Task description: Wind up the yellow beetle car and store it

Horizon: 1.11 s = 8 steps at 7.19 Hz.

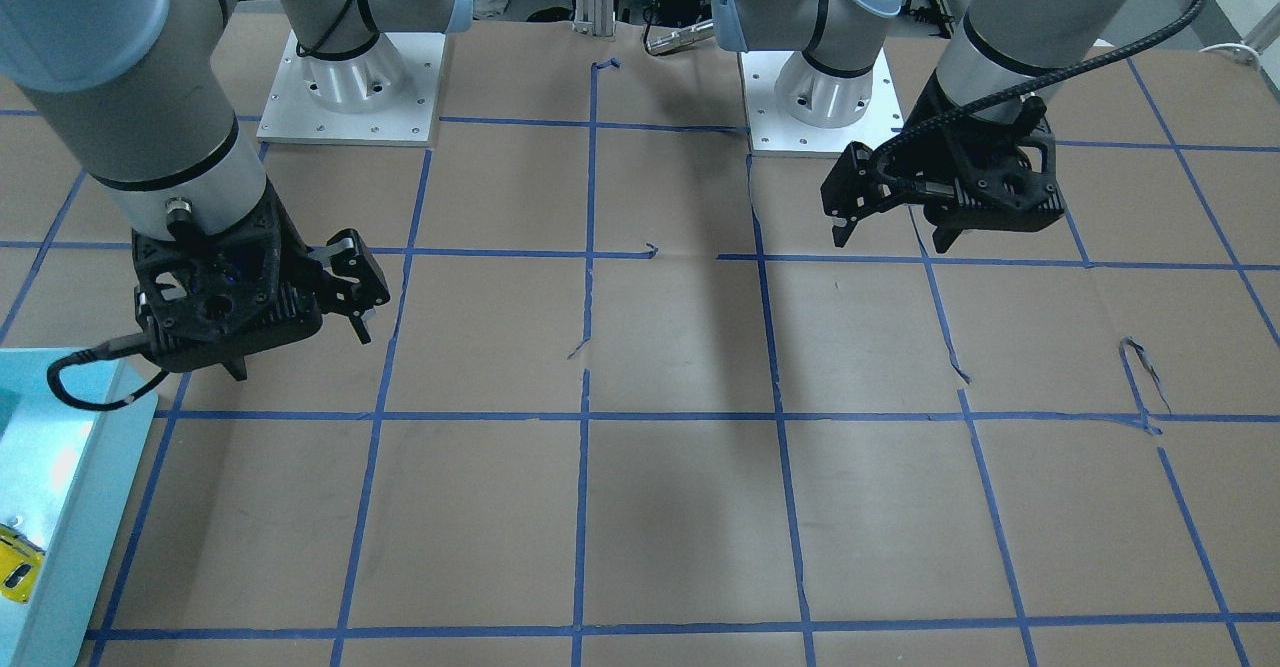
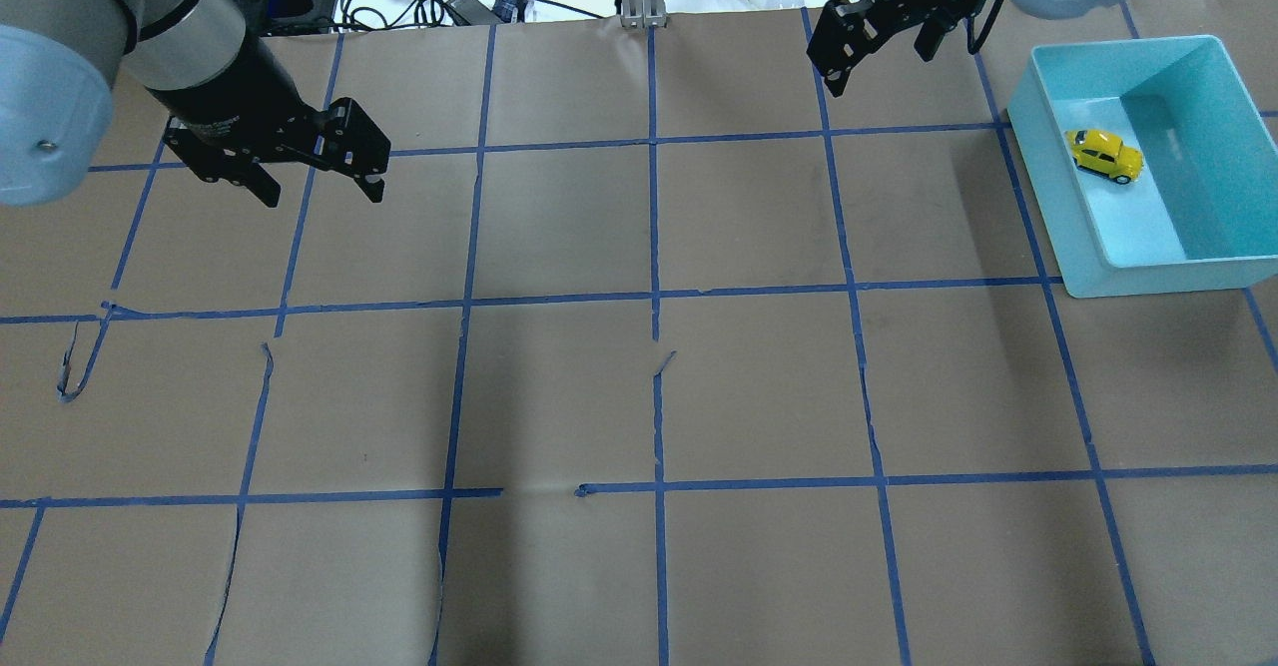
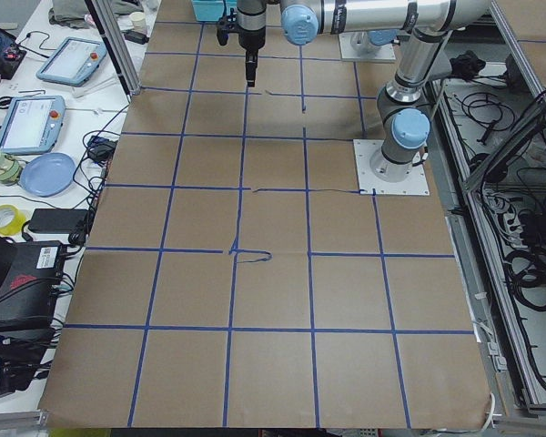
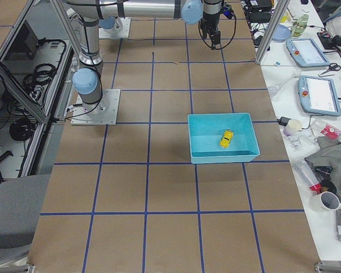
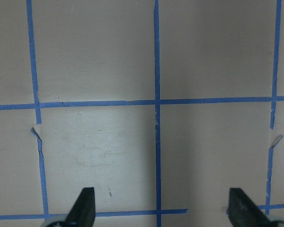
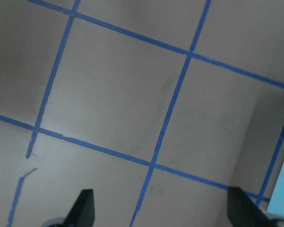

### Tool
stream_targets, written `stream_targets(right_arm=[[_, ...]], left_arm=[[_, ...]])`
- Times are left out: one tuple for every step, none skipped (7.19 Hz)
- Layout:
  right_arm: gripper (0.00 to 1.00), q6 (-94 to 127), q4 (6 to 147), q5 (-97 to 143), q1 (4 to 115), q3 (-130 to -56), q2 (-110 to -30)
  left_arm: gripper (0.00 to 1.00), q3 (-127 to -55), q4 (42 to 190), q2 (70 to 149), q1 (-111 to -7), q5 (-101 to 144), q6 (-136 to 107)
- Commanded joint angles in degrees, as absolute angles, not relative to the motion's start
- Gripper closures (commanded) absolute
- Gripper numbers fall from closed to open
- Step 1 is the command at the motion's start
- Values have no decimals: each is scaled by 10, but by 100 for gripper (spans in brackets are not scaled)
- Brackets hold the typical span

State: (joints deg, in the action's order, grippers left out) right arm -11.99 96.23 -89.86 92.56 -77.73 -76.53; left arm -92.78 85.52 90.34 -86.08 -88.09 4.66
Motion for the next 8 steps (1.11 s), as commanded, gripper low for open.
stream_targets(right_arm=[[0,71,926,-903,924,-778,-798],[0,99,918,-920,925,-778,-801],[0,103,905,-927,922,-781,-807],[0,105,905,-926,926,-794,-816],[0,105,917,-924,925,-826,-831],[0,103,952,-924,924,-864,-851],[0,81,997,-927,922,-886,-857],[0,79,1010,-927,921,-886,-857]], left_arm=[[0,-928,855,902,-860,-881,47],[0,-928,855,901,-860,-881,47],[0,-928,855,901,-860,-881,47],[0,-922,856,899,-860,-882,46],[0,-921,856,890,-860,-879,46],[0,-921,856,889,-860,-875,47],[0,-920,856,889,-860,-878,46],[0,-920,856,888,-860,-875,47]])
